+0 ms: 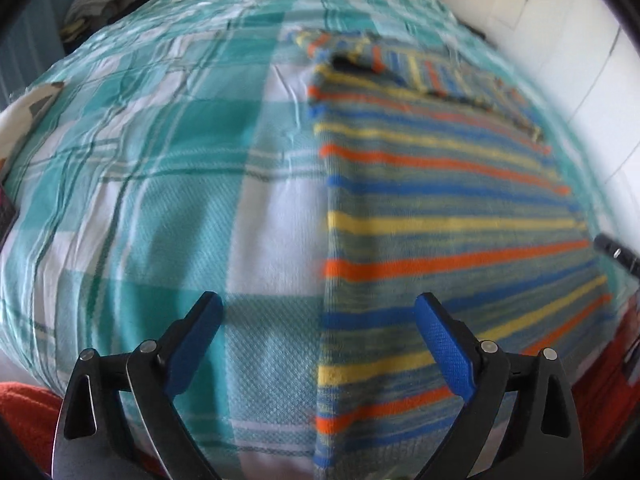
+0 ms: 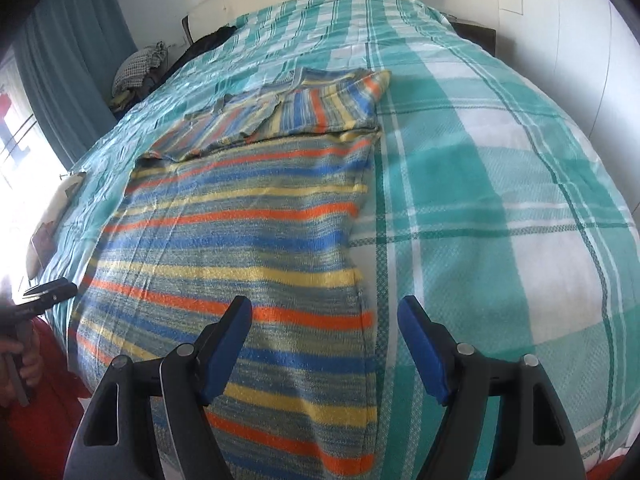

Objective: Fold small clothes

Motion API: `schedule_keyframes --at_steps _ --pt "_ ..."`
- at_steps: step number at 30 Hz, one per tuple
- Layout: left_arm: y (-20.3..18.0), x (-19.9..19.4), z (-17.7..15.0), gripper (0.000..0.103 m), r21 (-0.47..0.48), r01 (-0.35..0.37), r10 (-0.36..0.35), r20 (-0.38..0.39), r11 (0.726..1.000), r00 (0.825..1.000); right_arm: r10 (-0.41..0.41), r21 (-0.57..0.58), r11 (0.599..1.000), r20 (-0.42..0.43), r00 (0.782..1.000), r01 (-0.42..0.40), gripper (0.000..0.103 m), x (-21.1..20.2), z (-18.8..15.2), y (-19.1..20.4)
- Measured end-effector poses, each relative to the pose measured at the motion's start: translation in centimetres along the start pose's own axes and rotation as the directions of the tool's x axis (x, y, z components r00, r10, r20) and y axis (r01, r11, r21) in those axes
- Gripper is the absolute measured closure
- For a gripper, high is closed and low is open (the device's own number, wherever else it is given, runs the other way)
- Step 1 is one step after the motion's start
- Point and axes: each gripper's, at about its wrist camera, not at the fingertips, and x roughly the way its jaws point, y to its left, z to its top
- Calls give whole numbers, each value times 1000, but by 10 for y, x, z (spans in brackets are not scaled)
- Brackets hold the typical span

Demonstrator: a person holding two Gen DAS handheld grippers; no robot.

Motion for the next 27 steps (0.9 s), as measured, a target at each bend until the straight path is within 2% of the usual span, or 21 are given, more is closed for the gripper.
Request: schedule_keyframes --at_steps 1,3,12,27 --pt "-3 6 -2 6 16 -26 26 -19 1000 999 -4 -5 1000 -10 1000 4 28 2 -1 1" --pt "-5 7 -3 4 27 -41 41 -8 999 999 -15 -17 1000 -27 1000 15 28 5 -2 2" --pt "-3 6 -5 3 28 -52 52 1 998 999 10 61 998 -9 1000 -9 28 5 -1 -13" --pt "-4 8 -5 0 34 -62 62 4 997 998 1 38 999 -10 1000 -1 28 7 0 -8"
